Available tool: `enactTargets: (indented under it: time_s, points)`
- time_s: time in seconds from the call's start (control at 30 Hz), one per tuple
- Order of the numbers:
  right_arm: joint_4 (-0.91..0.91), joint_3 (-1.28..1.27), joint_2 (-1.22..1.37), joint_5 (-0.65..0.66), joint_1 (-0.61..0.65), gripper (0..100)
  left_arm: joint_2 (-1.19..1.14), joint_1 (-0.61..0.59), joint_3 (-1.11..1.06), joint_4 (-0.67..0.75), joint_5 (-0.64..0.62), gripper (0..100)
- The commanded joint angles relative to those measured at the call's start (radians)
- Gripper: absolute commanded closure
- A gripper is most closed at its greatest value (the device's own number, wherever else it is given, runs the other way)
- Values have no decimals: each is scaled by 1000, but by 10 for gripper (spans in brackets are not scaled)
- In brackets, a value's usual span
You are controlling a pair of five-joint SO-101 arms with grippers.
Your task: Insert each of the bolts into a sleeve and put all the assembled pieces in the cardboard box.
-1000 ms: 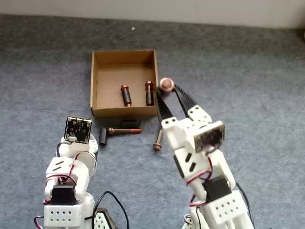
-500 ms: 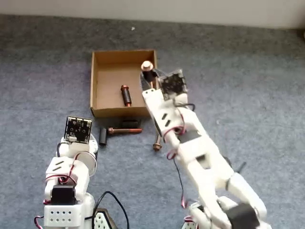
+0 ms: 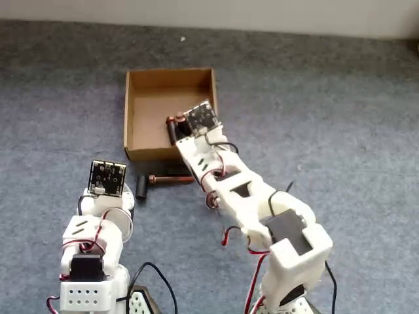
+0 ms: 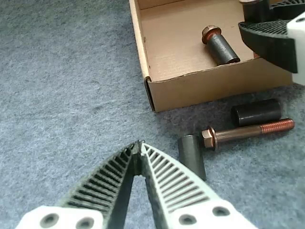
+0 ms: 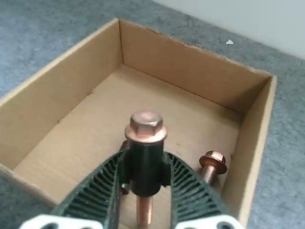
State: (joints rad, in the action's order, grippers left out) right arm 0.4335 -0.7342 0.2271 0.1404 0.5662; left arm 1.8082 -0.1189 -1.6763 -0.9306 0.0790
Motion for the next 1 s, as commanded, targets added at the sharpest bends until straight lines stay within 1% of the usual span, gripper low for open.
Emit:
enactTargets:
  time_s: [0.0, 0.07, 0.2, 0.27, 0.37, 0.5, 0.6, 0.73, 0.83, 0.97]
  points:
    - [30, 59, -15, 0, 12, 920, 1, -12, -19, -3, 12, 977]
    - [5, 59, -15, 0, 15, 899, 1, -12, -19, -3, 12, 977]
    - [-111, 68, -22, -3, 25, 894, -1, -12, -19, -3, 12, 977]
    - [-122, 67, -41, -3, 30, 893, -1, -12, -19, -3, 12, 977]
    - [-124, 54, -139, -3, 33, 893, -1, -12, -19, -3, 12, 978]
    - [-154, -88, -334, -3, 47, 893, -1, -12, -19, -3, 12, 979]
    - [-159, -216, -484, -2, 91, 893, 5, -19, -19, -2, 12, 979]
    - [-177, -351, -624, 0, 194, 893, 5, -125, -15, 3, 14, 976]
    - [-318, -394, -653, -5, 255, 893, 5, -185, -15, 5, 14, 976]
    - [-478, -315, -634, -6, 282, 893, 5, -185, -16, 5, 14, 976]
